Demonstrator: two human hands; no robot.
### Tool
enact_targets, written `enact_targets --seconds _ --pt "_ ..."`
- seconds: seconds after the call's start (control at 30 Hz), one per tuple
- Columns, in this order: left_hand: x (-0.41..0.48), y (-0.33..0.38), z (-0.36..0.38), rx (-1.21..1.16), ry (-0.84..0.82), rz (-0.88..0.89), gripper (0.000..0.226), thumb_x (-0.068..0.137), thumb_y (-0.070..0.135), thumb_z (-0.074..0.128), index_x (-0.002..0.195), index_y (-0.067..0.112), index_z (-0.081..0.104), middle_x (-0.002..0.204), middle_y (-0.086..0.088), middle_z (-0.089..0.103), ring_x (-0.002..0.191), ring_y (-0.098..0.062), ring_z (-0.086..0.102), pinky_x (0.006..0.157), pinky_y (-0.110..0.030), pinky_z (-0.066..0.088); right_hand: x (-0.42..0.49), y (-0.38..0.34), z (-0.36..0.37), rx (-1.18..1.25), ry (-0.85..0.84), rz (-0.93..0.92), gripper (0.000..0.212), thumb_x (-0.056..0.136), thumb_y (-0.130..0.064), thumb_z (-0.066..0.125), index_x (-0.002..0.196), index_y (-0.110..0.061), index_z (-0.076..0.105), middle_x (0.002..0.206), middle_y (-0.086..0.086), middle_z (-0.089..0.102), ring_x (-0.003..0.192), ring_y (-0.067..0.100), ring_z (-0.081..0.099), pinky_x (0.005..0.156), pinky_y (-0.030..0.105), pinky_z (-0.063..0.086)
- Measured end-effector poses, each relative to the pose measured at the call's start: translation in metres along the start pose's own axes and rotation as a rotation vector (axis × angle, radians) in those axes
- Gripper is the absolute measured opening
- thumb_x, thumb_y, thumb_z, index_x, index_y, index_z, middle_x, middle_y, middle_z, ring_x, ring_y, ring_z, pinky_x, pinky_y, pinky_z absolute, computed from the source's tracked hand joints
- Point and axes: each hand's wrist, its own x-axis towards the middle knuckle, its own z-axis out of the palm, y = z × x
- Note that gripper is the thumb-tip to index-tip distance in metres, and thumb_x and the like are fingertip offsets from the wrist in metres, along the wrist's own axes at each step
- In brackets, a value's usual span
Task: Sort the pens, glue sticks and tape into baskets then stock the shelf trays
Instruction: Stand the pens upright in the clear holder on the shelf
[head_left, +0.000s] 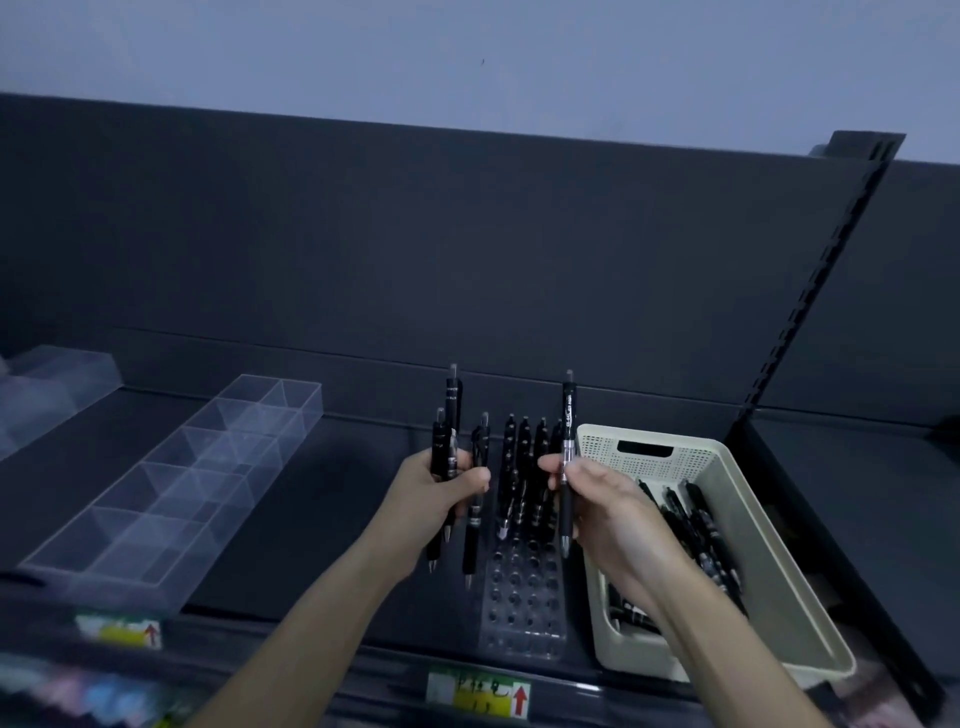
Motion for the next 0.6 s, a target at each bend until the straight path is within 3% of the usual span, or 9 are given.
enact_targets --seconds 0.07,0.13,0.17,0.23,0.37,0.47,0.53,0.6 --pt "0.0 -0.008 -0.007 0.035 0.008 -0.013 0.009 0.086 0.01 0.063 0.08 0.006 0.058 0.075 -0.012 0.056 0.05 -0.007 0.047 0.05 -0.014 0.044 0.002 0.007 -0.003 -0.234 0.082 -0.05 0.017 0.093 -0.009 0.049 0.09 -0.001 0.065 0.072 -0.006 0.066 0.06 0.005 0.055 0.063 0.022 0.042" --pt "-0.001 -0.017 -0.015 0.055 0.018 -0.036 0.009 0.086 0.009 0.064 0.086 0.003 0.057 0.075 -0.014 0.054 0.051 -0.009 0.047 0.049 -0.015 0.044 0.006 0.017 -0.007 -0.558 0.189 -0.128 0.011 0.09 -0.007 0.057 0.086 0.003 0.061 0.075 0.001 0.06 0.063 0.011 0.052 0.067 0.032 0.045" --pt "-0.002 -0.021 -0.017 0.066 0.017 -0.044 0.01 0.086 0.009 0.064 0.087 0.002 0.058 0.072 -0.014 0.053 0.05 -0.01 0.046 0.049 -0.015 0.043 0.009 0.021 -0.007 -0.687 0.222 -0.156 0.007 0.088 -0.007 0.06 0.087 0.0 0.061 0.074 0.005 0.059 0.067 0.017 0.053 0.071 0.038 0.047" --pt "-0.002 -0.027 -0.02 0.085 0.011 -0.059 0.011 0.085 0.008 0.065 0.087 0.001 0.058 0.066 -0.013 0.051 0.047 -0.009 0.046 0.048 -0.015 0.042 0.015 0.029 -0.007 -0.888 0.279 -0.192 0.006 0.086 -0.009 0.063 0.088 -0.005 0.06 0.078 0.006 0.062 0.075 0.023 0.058 0.076 0.036 0.048" --pt "-0.004 -0.032 -0.02 0.055 0.005 -0.094 0.01 0.083 0.005 0.067 0.087 0.004 0.058 0.061 -0.005 0.05 0.046 -0.007 0.045 0.047 -0.015 0.043 0.022 0.04 0.004 -1.03 0.331 -0.247 0.01 0.089 -0.01 0.059 0.094 -0.002 0.059 0.086 0.007 0.065 0.079 0.019 0.059 0.076 0.027 0.048" --pt "-0.005 -0.033 -0.021 0.036 0.004 -0.094 0.009 0.082 0.003 0.067 0.086 0.004 0.059 0.06 -0.001 0.051 0.045 -0.006 0.045 0.047 -0.013 0.042 0.024 0.05 0.011 -1.109 0.319 -0.232 0.009 0.091 -0.011 0.055 0.095 -0.003 0.058 0.08 0.007 0.064 0.062 0.013 0.053 0.055 0.015 0.041" --pt "-0.005 -0.033 -0.023 0.036 -0.001 -0.088 0.008 0.082 0.003 0.066 0.087 0.003 0.059 0.056 0.001 0.049 0.042 -0.004 0.044 0.046 -0.013 0.042 0.025 0.059 0.012 -1.195 0.306 -0.19 0.011 0.093 -0.013 0.053 0.098 -0.004 0.057 0.075 0.003 0.059 0.056 0.009 0.05 0.047 0.014 0.038" --pt "-0.005 -0.034 -0.024 0.037 -0.007 -0.088 0.008 0.083 0.003 0.066 0.088 0.001 0.06 0.051 0.004 0.049 0.041 -0.004 0.043 0.046 -0.012 0.042 0.024 0.065 0.014 -1.292 0.304 -0.121 0.013 0.093 -0.017 0.053 0.098 -0.005 0.057 0.082 0.008 0.065 0.066 0.019 0.059 0.055 0.022 0.044"
